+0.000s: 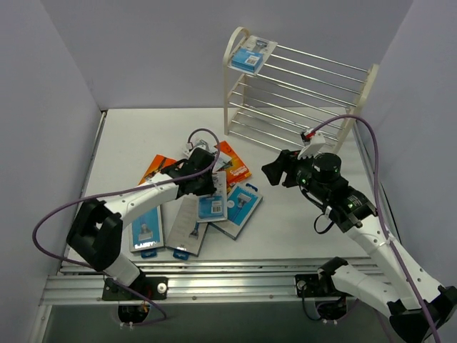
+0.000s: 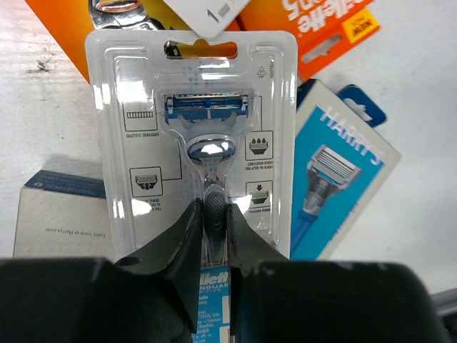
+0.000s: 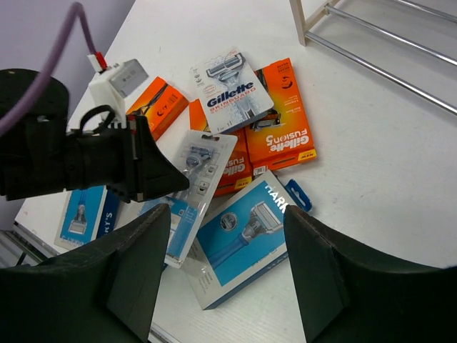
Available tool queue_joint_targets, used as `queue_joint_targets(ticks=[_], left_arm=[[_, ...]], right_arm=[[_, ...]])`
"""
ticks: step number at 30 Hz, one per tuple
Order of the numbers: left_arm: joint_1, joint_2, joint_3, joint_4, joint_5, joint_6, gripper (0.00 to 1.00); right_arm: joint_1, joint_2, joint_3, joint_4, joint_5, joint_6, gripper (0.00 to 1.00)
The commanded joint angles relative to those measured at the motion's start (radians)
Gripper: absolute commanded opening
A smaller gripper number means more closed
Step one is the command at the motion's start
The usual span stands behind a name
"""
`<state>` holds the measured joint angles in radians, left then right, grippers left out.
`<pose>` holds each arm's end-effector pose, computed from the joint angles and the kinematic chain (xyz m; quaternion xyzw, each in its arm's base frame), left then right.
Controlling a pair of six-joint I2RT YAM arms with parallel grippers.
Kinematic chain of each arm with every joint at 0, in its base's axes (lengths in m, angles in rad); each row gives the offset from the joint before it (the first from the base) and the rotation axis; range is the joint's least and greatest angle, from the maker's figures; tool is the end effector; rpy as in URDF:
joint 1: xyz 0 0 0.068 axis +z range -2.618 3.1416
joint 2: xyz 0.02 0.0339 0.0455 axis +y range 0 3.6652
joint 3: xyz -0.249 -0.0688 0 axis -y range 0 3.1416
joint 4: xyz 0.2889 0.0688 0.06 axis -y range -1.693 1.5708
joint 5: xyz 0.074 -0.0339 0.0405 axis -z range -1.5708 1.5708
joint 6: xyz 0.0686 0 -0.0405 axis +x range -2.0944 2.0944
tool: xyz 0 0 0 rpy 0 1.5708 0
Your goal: Place and organize the shaving razors onto the shelf
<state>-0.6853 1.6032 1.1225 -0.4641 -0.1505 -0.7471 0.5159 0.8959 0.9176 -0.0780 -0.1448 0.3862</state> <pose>0.3124 -0.2421 0.1671 -0.0524 0.9476 -0.1476 0.2786 0.2505 0.1535 0.3662 -0.0966 0.7201 0.3460 0.5937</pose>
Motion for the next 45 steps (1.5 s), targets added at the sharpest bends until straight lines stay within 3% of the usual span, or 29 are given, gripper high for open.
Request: queue_joint_targets(ticks=[1, 16, 24, 32, 45], left_arm=[[-0.005, -0.109, 0.01, -0.028, 0.023, 0.025, 0.02], [-0.01, -0.272, 0.14, -0.068, -0.034, 0.112, 0.02], [-0.007, -0.24, 0.321, -0.054, -0.089, 0.179, 0.02], [-0.003, -0.187, 0.463, -0.027, -0.047, 0.212, 0.02], [-0.011, -0.17, 0.497, -0.001, -0.02, 0.224, 0.02]], right_arm=[[-0.001, 0.012, 0.009, 0.034, -0.025, 0.022, 0.6], [0.003, 0.02, 0.007, 0.132, -0.162, 0.178, 0.59], [0.018, 0.031, 0.01, 0.198, -0.237, 0.284, 0.62], [0.056, 0.077, -0.003, 0.27, -0.282, 0.324, 0.68], [0.136, 0.169, 0.01, 0.33, -0.259, 0.335, 0.69]])
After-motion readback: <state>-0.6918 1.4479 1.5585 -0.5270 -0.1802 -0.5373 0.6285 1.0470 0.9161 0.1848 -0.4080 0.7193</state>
